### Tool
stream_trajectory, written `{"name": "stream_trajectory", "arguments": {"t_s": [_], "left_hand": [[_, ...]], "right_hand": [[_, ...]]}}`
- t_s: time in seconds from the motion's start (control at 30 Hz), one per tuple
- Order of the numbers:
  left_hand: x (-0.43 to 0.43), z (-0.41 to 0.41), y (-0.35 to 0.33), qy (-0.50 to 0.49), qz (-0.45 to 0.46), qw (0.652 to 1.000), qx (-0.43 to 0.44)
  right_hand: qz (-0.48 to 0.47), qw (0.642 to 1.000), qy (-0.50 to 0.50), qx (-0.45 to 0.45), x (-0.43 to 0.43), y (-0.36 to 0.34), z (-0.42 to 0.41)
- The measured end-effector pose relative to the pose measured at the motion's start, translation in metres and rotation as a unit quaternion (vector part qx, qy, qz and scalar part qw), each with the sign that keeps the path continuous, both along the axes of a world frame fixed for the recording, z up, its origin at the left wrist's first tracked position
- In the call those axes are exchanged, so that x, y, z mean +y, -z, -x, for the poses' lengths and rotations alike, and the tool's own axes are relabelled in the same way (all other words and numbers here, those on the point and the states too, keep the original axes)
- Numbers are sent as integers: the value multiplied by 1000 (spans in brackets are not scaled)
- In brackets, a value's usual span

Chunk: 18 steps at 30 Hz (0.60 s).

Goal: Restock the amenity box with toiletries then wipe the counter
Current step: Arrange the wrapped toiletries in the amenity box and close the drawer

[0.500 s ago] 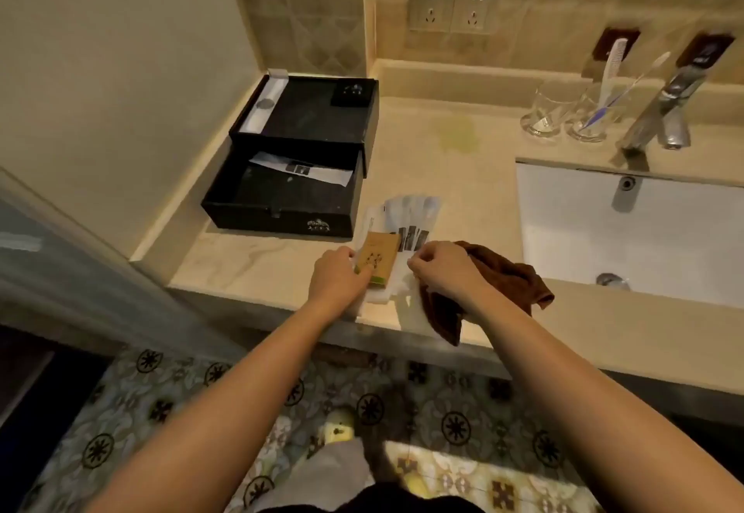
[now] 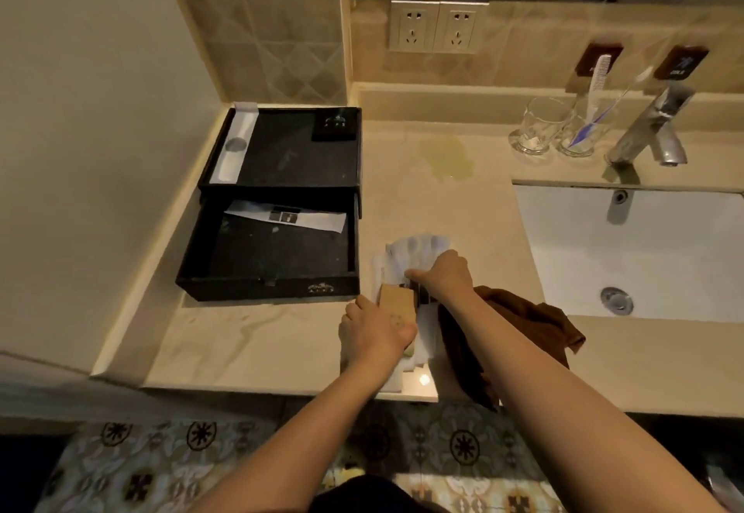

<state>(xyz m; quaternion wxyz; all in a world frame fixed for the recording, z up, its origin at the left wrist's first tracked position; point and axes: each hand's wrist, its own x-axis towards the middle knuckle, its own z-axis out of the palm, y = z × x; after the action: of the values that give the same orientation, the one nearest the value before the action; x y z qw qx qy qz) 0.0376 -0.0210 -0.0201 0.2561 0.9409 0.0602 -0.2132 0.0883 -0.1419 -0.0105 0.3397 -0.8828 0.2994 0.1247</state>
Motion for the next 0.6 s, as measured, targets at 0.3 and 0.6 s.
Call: {"name": "stream_trajectory", "arguments": {"t_s": [0.3, 0.6], "left_hand": [[4, -9, 4, 9, 68, 997, 41], [14, -6, 4, -84, 252, 963, 52]], "right_hand": [[-48, 994, 92, 25, 12, 5, -11], [-178, 982, 64, -22, 3, -5, -3]]}}
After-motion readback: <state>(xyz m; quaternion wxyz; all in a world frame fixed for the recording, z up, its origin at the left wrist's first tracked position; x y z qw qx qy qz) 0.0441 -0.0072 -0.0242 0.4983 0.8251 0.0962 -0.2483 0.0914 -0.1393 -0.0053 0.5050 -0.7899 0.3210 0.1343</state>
